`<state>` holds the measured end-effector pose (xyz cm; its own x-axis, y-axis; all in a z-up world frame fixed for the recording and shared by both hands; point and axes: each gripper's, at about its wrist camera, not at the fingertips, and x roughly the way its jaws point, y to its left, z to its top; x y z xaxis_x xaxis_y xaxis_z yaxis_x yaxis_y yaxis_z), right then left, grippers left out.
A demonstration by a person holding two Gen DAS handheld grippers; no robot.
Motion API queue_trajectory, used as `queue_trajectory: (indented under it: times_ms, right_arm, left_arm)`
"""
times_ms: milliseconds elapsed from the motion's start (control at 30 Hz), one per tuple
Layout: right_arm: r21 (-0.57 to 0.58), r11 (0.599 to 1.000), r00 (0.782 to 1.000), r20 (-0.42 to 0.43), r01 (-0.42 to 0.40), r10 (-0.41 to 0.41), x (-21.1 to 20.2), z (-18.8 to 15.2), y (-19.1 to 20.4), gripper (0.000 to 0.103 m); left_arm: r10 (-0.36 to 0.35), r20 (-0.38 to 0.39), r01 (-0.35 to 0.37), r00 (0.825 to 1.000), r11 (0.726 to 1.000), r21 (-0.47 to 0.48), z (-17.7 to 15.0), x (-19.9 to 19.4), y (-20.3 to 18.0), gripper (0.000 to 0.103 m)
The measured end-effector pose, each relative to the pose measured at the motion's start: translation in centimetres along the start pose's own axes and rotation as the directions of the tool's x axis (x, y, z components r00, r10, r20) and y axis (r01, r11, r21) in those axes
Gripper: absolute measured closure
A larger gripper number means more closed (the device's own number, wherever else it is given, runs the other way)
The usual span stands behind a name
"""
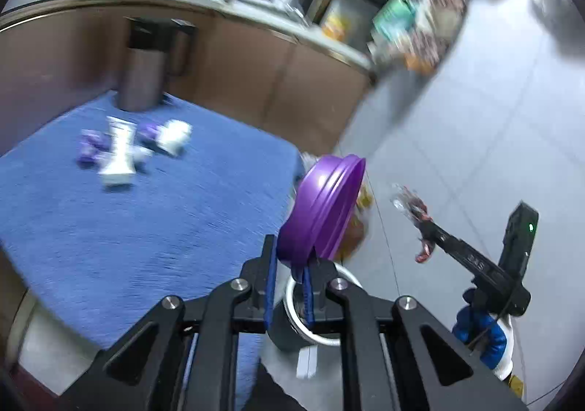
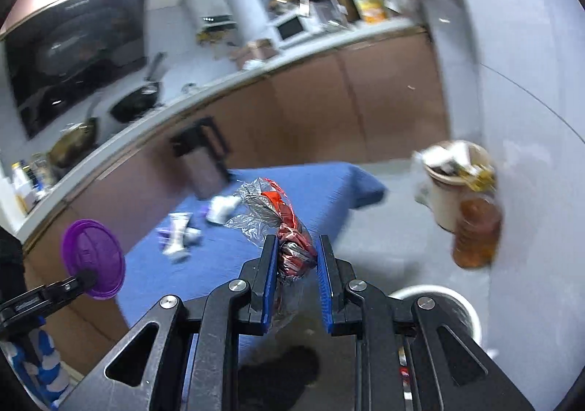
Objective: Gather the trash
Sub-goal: 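Carry lid and wrapper over the steel bin and open both tools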
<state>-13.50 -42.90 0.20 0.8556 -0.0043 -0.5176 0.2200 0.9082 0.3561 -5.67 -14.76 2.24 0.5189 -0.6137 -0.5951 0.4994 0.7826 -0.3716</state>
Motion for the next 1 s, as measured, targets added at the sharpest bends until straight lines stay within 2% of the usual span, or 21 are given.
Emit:
queue_trajectory:
  times_ms: [167,367,533,600,733,833,900,1000]
  right_arm:
    - [0.082,0.99,0.991,-0.072,0.117,-0.111,2.2,-1.7,-6.3,0.082]
    - [0.149,0.964,0.966,-0.171,0.222,-0.196,5.3,-4.1,-12.0,0.081]
    - [0.183,0.947,0.947,-0.235,0.265,-0.22,7.5,-5.8,-15.0,0.079]
    - [0.196,0.937,0.938,-0.253,0.288,-0.236,8.3,-6.2,-16.1,0.079]
    - [0.219,0.918,0.923,-0.28,0.33,-0.265,9.1,-7.1,-17.7,0.064]
    - [0.226,0.908,0.914,-0.289,0.353,-0.284,9.3,-7.3,-18.4,0.063]
    - [0.224,0.905,0.911,-0.292,0.362,-0.292,9.3,-7.2,-18.4,0.063]
    - [0.224,0.907,0.913,-0.289,0.357,-0.288,9.4,-6.9,-18.1,0.063]
  left_arm:
    - [-0.029,-0.147,0.044,0.989,0.994,0.099,-0.8,8.3,-5.0,0.091]
    - [-0.033,-0.31,0.088,0.95,0.982,0.166,-2.6,17.3,-9.0,0.091]
    - [-0.02,-0.379,0.105,0.925,0.973,0.206,-3.9,23.2,-11.2,0.09]
    - [-0.034,-0.417,0.128,0.908,0.971,0.2,-4.3,25.3,-11.7,0.09]
    - [-0.055,-0.468,0.166,0.882,0.966,0.198,-4.9,28.0,-12.4,0.09]
    - [-0.075,-0.483,0.18,0.872,0.968,0.174,-5.0,28.5,-11.9,0.09]
    - [-0.083,-0.482,0.181,0.872,0.97,0.161,-5.0,28.3,-11.4,0.09]
    - [-0.092,-0.464,0.172,0.881,0.976,0.135,-4.3,27.2,-10.4,0.09]
